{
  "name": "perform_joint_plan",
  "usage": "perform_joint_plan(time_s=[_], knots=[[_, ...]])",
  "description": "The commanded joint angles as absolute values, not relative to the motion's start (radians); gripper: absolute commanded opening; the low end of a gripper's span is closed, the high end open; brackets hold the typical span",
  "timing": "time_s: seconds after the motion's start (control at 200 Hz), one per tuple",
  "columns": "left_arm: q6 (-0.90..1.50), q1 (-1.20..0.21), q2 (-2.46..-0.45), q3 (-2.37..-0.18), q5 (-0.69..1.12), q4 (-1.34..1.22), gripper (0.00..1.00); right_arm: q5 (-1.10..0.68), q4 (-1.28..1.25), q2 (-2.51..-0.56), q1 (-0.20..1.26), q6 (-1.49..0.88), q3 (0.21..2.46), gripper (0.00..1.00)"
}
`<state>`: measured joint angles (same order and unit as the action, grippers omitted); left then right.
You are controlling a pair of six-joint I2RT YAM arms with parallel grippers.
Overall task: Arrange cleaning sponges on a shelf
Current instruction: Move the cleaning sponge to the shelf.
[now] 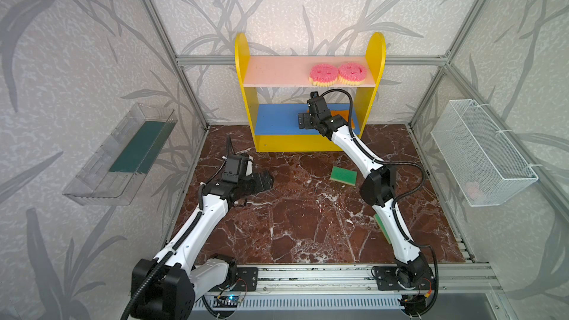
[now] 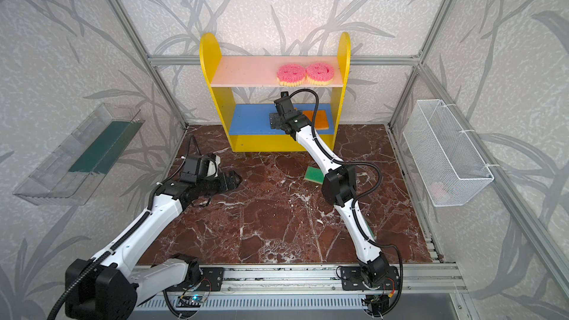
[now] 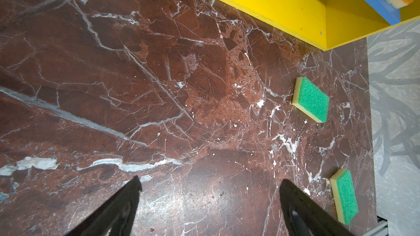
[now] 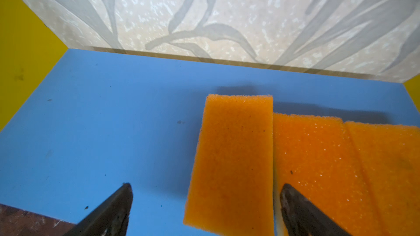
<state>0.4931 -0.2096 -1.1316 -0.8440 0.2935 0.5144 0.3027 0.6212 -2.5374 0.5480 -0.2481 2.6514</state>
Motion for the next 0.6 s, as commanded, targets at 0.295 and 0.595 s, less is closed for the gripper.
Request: perform_joint_plan(time_s=[0.295, 0.595], knots=[[0.48, -0.215, -1.169, -0.845, 0.318, 0.513, 0.97, 0.374, 0.676, -2.62, 0.56, -0.21, 2.716, 0.99], [0.48, -0.215, -1.177, -0.845, 0.321, 0.512, 0.97, 0.383, 0.674, -2.64, 0.56, -0.18, 2.718, 0.98]])
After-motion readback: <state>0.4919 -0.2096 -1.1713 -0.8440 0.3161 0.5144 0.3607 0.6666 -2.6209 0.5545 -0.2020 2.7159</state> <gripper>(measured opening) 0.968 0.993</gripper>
